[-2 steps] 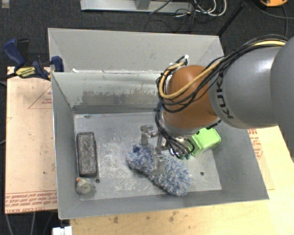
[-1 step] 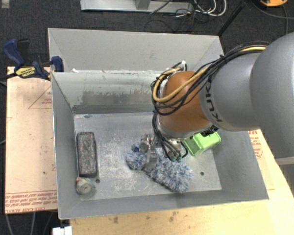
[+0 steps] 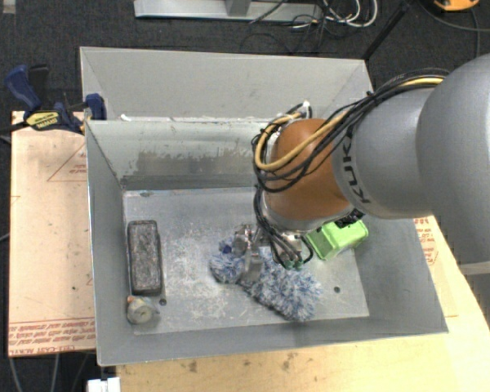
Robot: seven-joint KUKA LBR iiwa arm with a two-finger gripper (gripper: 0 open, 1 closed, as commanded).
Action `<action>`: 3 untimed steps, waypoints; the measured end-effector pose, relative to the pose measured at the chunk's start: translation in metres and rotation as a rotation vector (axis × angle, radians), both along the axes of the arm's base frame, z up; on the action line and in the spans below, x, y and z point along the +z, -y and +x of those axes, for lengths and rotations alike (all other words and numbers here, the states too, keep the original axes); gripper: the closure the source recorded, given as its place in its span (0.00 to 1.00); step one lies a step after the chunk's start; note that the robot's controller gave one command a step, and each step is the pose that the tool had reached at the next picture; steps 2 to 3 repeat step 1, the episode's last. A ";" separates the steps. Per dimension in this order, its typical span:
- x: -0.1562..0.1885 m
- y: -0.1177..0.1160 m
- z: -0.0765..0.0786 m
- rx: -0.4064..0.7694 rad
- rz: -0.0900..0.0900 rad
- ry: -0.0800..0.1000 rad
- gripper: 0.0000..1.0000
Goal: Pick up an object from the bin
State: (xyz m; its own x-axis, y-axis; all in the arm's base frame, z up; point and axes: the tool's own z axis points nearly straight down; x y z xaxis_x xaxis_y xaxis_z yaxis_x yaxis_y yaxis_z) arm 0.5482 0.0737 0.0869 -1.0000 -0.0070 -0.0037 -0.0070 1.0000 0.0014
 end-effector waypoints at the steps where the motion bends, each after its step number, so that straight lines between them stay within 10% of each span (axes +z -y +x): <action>1: 0.126 0.017 0.054 -0.010 0.000 -0.001 1.00; 3: 0.126 0.017 0.054 -0.010 0.000 -0.001 1.00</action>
Offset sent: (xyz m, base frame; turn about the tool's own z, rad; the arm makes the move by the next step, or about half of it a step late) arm 0.0000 0.0000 0.0000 0.0000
